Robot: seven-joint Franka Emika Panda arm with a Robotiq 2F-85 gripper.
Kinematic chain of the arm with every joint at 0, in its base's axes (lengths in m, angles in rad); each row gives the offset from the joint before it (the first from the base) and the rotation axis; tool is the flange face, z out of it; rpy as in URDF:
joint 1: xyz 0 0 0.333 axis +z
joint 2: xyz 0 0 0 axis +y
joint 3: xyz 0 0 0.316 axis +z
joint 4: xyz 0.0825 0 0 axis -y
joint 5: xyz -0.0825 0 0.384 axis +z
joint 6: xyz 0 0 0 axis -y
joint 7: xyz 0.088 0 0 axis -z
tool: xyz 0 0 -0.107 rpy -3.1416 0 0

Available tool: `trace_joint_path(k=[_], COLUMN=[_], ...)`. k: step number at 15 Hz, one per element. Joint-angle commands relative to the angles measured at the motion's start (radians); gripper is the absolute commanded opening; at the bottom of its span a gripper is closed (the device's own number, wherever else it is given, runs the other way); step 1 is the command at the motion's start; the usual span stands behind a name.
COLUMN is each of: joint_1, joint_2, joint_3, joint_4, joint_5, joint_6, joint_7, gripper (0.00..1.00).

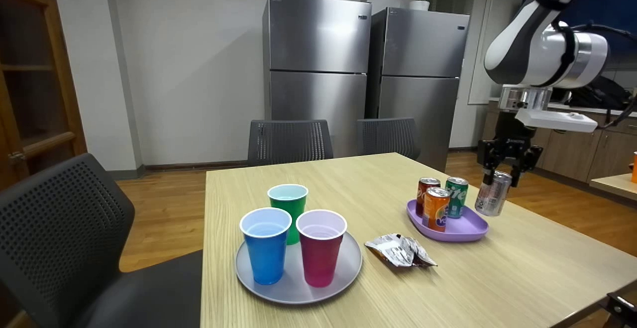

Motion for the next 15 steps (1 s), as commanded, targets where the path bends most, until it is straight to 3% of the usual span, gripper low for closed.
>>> trace_joint_path(k=[1,15], joint_1=[0.018,0.033], joint_2=[-0.003,0.15], joint_3=[0.017,0.062], joint_4=[0.007,0.144], joint_5=[0.008,0.0], joint_6=[-0.005,-0.024], joint_7=[-0.013,-0.005], gripper=[0.38,0.38])
